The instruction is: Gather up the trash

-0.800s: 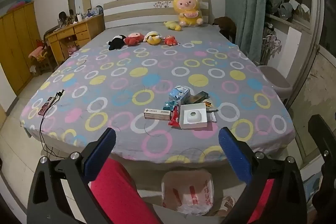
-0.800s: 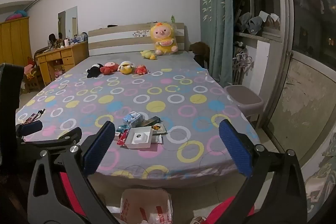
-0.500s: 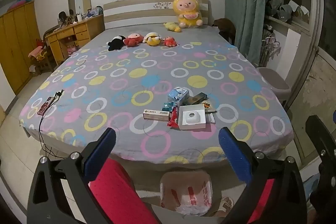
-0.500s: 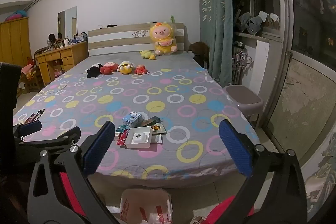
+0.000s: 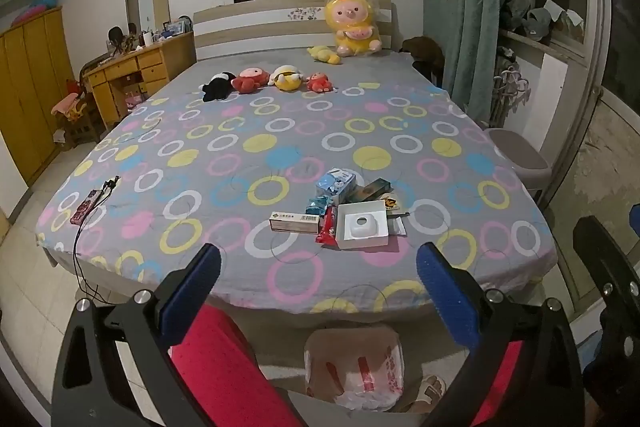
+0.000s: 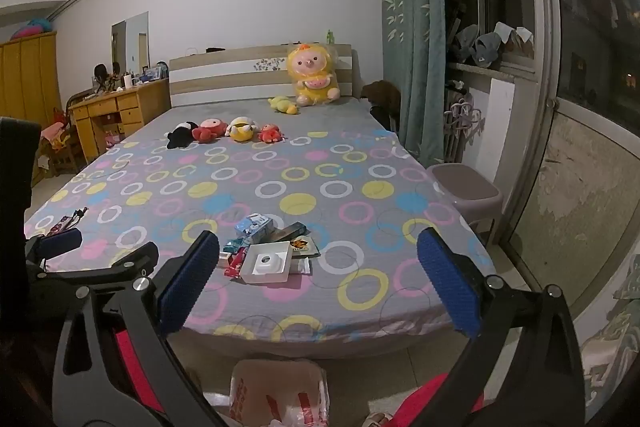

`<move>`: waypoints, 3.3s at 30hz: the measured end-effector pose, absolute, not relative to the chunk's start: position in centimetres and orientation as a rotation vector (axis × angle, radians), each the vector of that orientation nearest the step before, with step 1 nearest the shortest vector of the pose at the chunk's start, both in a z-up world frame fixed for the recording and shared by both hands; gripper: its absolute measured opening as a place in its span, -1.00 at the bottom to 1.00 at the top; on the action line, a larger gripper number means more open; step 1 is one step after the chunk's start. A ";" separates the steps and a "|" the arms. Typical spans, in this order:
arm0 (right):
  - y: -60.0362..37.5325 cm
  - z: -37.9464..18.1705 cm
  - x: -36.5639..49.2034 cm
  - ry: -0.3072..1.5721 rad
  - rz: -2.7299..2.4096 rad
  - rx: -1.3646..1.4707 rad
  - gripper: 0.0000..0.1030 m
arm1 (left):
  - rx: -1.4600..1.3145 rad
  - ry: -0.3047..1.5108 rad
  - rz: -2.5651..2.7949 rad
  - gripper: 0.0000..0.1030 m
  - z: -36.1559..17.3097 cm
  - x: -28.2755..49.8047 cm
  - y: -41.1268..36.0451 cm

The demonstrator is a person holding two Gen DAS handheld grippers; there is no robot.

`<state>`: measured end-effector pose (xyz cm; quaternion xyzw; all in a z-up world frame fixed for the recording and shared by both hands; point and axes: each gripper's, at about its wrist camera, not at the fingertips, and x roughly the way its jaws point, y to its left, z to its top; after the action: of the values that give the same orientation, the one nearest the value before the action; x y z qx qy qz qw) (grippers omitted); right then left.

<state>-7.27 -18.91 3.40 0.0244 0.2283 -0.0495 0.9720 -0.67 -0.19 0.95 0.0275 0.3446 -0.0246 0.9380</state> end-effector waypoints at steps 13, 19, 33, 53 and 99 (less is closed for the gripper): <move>-18.6 3.6 -7.1 0.461 -0.096 0.050 0.88 | 0.053 0.704 -0.055 0.87 1.0 -0.5 -0.3; -18.6 3.6 -7.2 0.459 -0.096 0.050 0.88 | 0.066 0.701 -0.066 0.87 1.0 -0.6 -0.5; -18.1 3.6 -7.1 0.457 -0.095 0.049 0.88 | 0.066 0.700 -0.069 0.87 0.9 -0.7 -0.5; -18.2 3.7 -7.1 0.459 -0.094 0.049 0.88 | 0.063 0.701 -0.069 0.87 1.0 -0.7 -0.5; -16.1 -0.6 4.4 0.661 0.317 -0.282 0.88 | 0.370 0.919 -0.379 0.86 -4.4 11.3 6.9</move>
<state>4.45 -16.09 -0.61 -0.1372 0.3219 0.1546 0.9239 11.33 6.91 -4.38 0.1766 0.4381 -0.1808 0.8627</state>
